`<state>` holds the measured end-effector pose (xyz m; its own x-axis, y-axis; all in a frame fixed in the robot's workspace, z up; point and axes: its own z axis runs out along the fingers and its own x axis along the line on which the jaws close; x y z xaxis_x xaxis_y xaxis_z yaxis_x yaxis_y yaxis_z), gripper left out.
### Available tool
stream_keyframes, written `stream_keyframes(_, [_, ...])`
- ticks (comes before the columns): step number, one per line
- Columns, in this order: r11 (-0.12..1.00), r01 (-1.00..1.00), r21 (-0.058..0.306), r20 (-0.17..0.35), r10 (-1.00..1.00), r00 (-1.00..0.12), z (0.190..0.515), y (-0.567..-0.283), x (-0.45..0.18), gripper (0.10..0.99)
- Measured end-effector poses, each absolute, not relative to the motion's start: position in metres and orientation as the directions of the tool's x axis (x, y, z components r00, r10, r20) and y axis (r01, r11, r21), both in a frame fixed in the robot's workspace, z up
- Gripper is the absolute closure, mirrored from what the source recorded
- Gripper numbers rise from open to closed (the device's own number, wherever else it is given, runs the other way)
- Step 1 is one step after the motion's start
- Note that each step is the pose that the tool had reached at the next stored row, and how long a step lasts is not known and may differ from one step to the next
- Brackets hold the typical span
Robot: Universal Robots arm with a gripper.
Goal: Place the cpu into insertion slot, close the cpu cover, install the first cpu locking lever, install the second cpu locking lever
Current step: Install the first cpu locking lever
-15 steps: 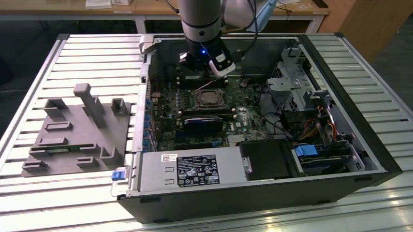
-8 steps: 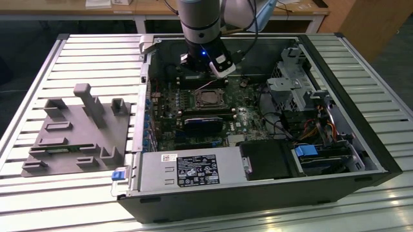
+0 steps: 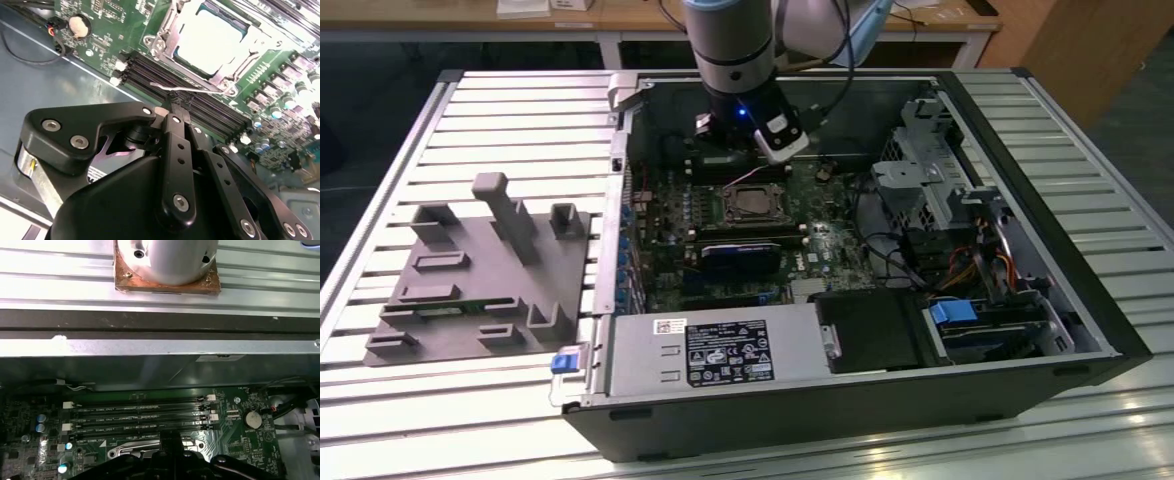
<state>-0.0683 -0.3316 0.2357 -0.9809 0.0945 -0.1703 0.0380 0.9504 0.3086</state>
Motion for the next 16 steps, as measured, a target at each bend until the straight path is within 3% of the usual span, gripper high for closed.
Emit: stream_keyframes(16, [0.947, 0.093, 0.309, -0.181, 0.154, -0.971, 0.223, -0.331, -0.07, 0.984])
